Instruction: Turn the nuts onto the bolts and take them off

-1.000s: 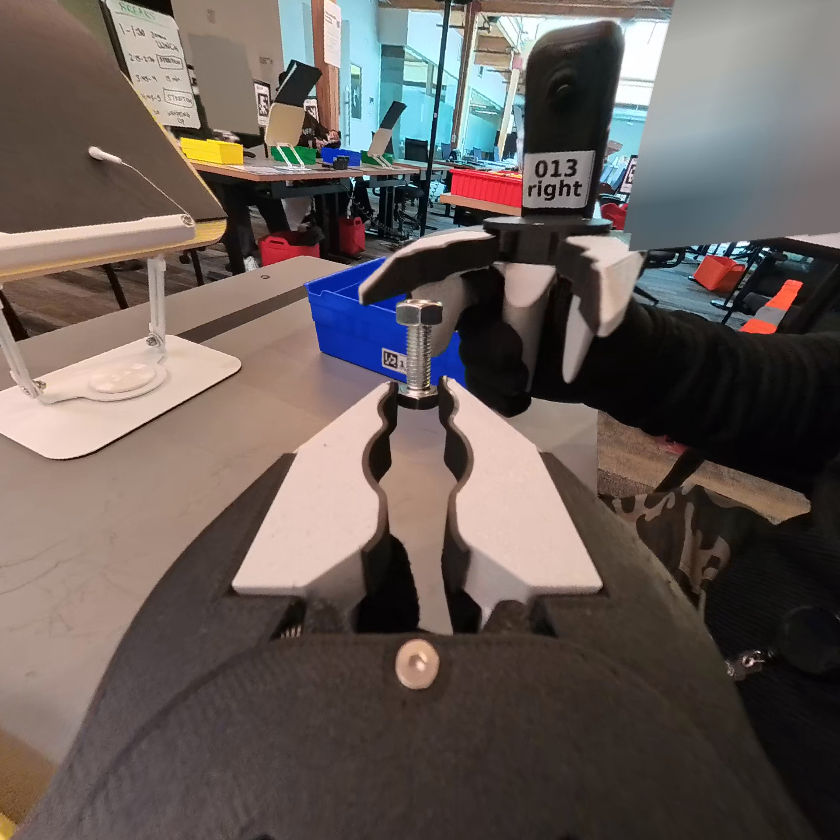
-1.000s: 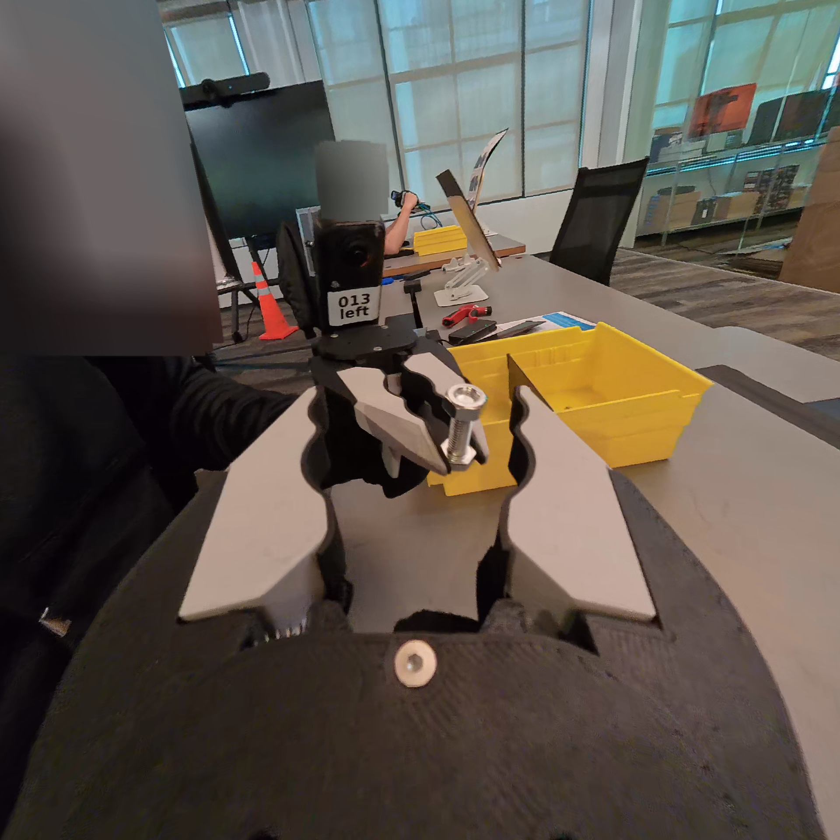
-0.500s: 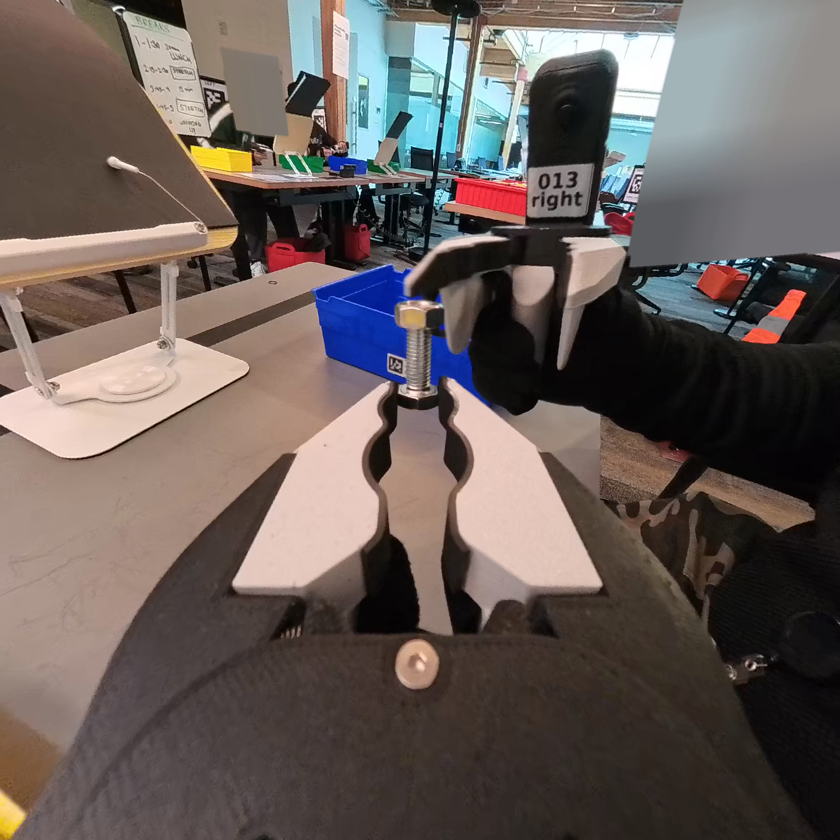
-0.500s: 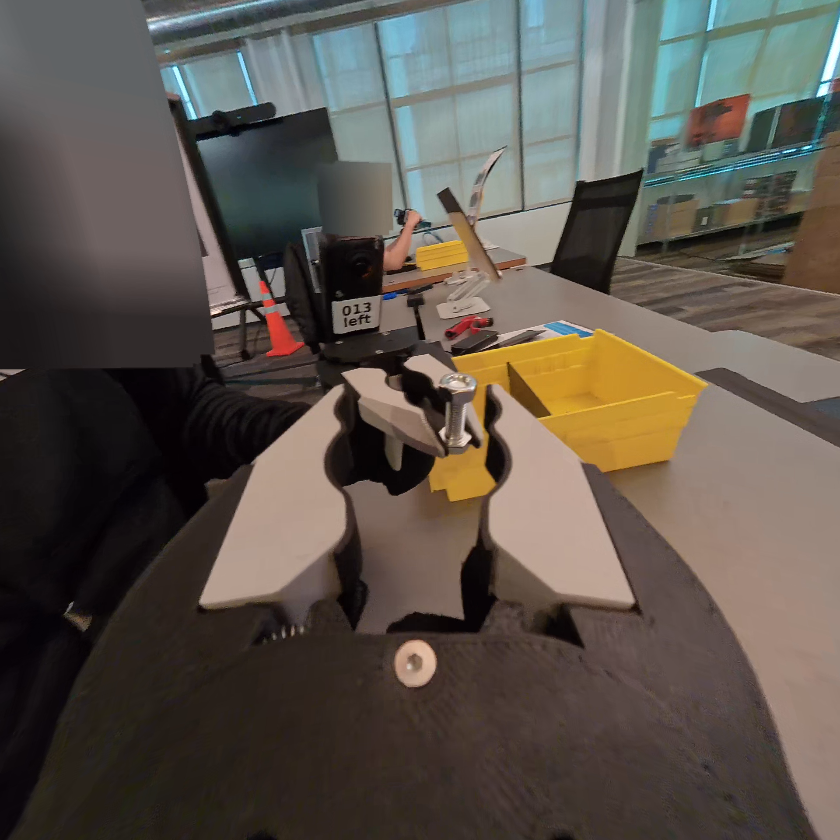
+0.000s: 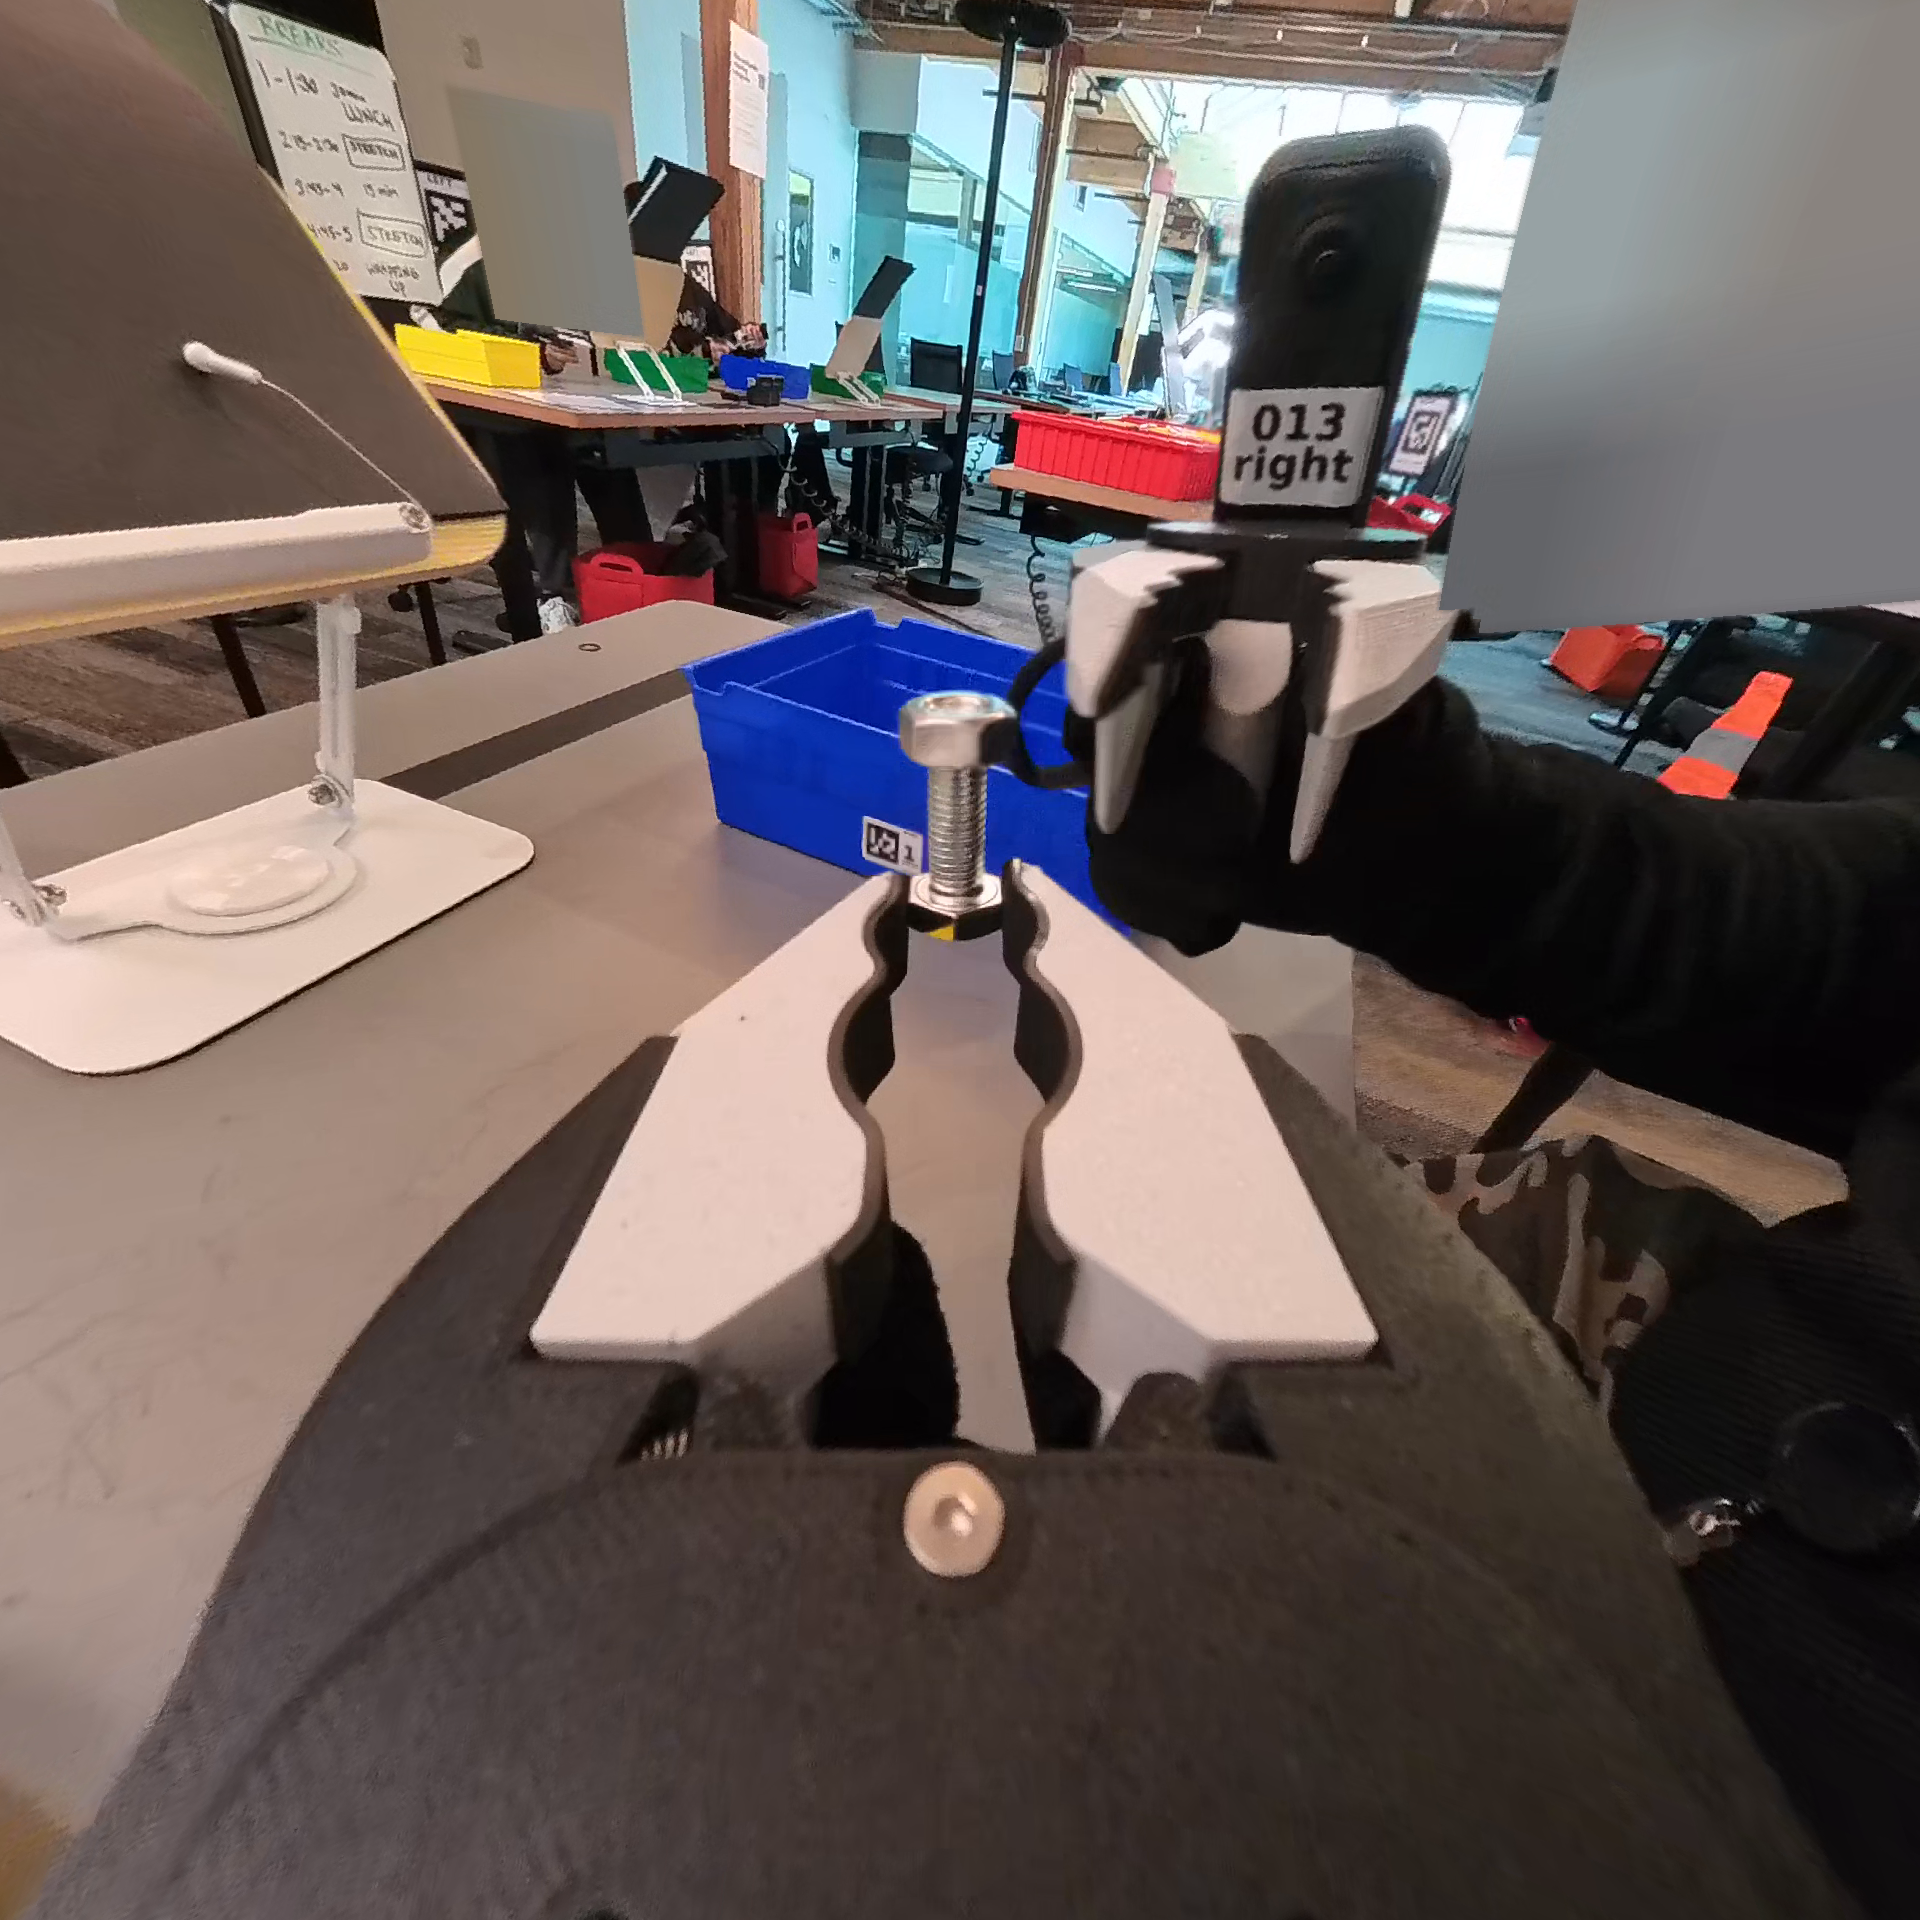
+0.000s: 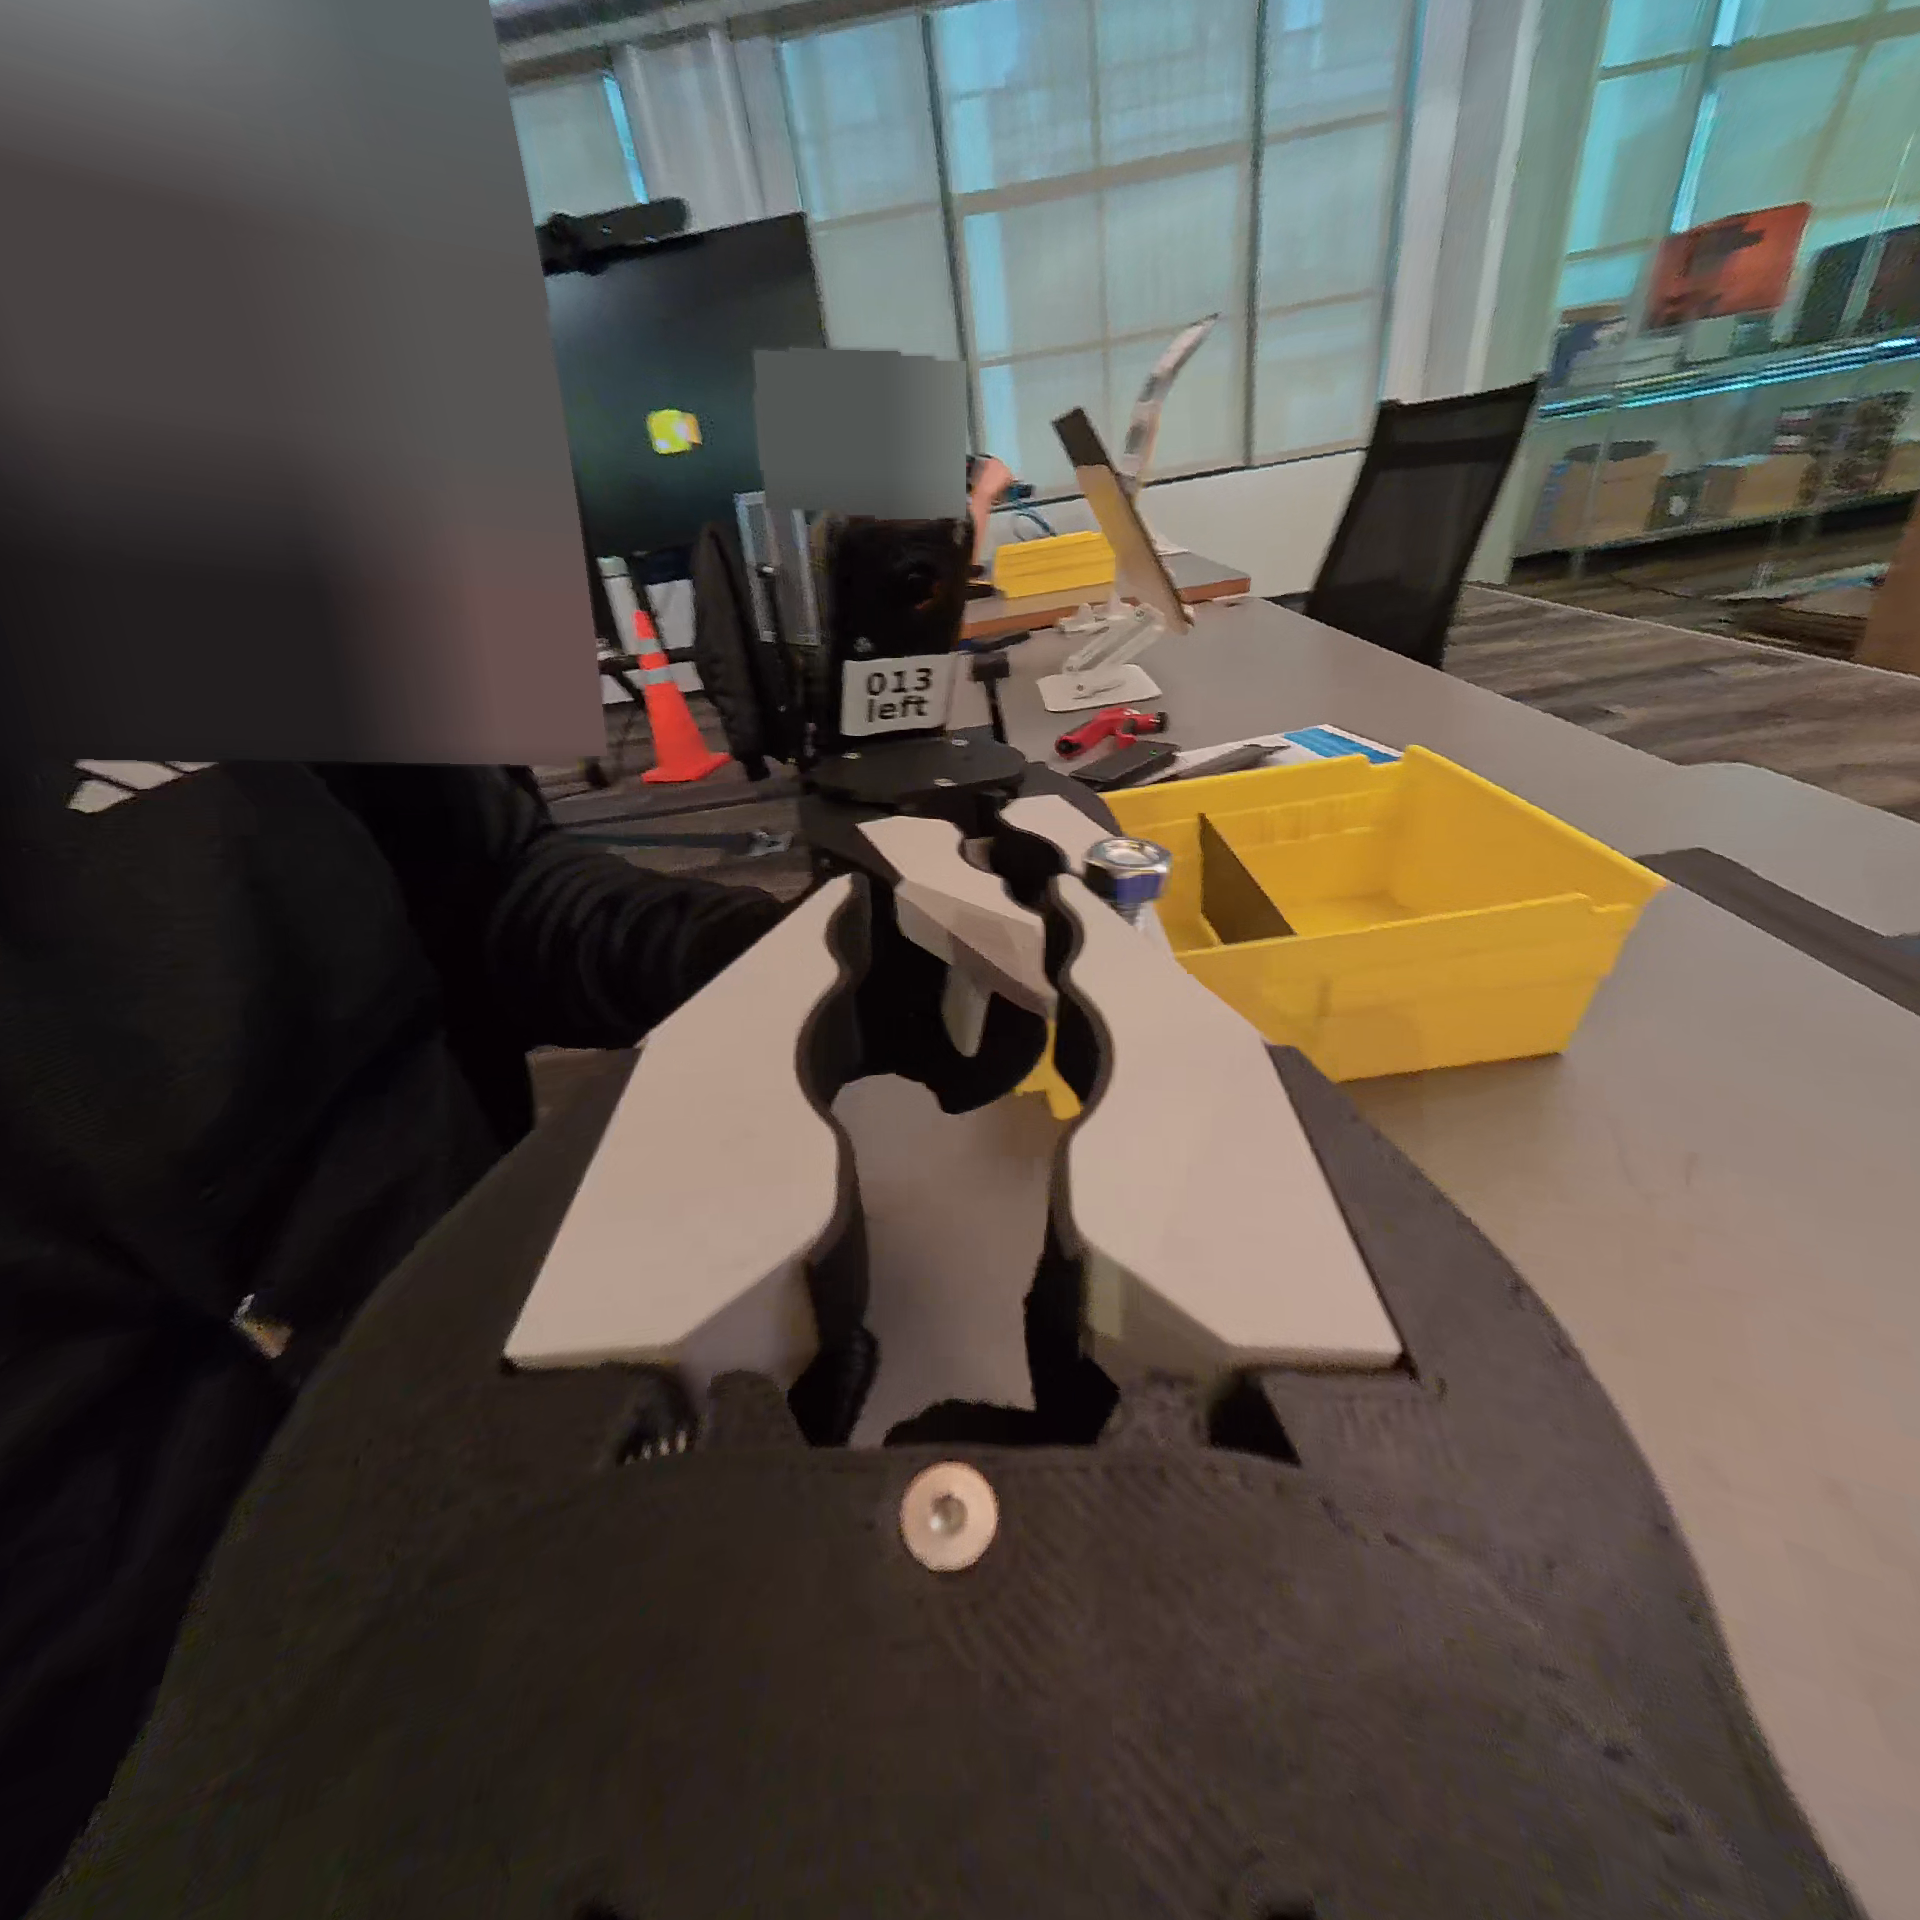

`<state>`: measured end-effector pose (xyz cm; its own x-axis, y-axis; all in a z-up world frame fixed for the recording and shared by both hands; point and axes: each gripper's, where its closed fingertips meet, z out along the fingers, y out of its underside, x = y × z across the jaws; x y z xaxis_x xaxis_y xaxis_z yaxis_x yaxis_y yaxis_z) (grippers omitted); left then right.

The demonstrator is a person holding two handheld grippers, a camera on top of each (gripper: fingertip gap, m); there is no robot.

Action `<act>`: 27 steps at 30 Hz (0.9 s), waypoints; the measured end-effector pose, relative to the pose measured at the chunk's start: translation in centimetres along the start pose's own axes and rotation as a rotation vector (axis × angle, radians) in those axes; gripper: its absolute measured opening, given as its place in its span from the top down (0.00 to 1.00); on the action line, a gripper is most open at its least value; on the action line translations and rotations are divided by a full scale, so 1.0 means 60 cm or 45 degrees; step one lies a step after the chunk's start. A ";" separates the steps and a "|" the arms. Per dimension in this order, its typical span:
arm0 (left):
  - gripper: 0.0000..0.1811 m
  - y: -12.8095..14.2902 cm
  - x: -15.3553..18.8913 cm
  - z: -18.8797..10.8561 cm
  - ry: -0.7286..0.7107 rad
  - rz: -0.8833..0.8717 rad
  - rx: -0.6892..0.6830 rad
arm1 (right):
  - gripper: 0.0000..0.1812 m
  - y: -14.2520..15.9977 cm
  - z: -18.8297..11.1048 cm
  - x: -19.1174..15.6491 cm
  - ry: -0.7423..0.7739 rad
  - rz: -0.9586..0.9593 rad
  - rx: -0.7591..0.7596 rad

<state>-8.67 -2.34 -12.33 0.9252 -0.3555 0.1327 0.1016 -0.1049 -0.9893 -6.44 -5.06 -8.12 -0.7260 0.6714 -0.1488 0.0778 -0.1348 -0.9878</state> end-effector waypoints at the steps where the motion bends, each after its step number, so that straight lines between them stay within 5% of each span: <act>1: 0.91 0.000 0.000 0.002 0.006 -0.006 0.000 | 0.76 0.000 -0.003 0.009 0.046 -0.003 0.000; 5: 0.91 0.005 0.009 0.015 0.039 0.008 -0.018 | 0.57 -0.001 -0.008 0.029 0.148 0.004 0.031; 9: 0.91 0.012 0.019 0.028 0.064 0.021 -0.042 | 0.54 0.010 0.002 0.015 0.108 -0.007 -0.004; 15: 0.91 0.008 0.018 0.031 0.067 0.015 -0.030 | 0.64 0.012 -0.011 0.008 0.089 -0.014 -0.013; 16: 0.91 0.008 0.017 0.031 0.063 0.016 -0.031 | 0.78 0.010 -0.017 0.003 0.057 -0.016 -0.009; 19: 0.91 0.008 0.014 0.030 0.060 0.005 -0.029 | 0.78 -0.002 -0.031 0.005 0.059 -0.021 0.033; 20: 0.91 0.008 0.014 0.031 0.062 0.005 -0.031 | 0.66 -0.005 -0.033 0.021 0.128 -0.010 0.045; 24: 0.91 0.015 0.025 0.036 0.090 0.015 -0.055 | 0.51 0.001 -0.020 0.027 0.164 -0.009 0.038; 27: 0.91 0.023 0.034 0.043 0.103 0.043 -0.086 | 0.50 0.020 0.003 0.010 0.117 -0.039 -0.039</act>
<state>-5.72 -0.82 -13.56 0.8949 -0.4334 0.1066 0.0435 -0.1531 -0.9872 -6.93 -4.95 -9.40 -0.6630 0.7389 -0.1207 0.0785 -0.0917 -0.9927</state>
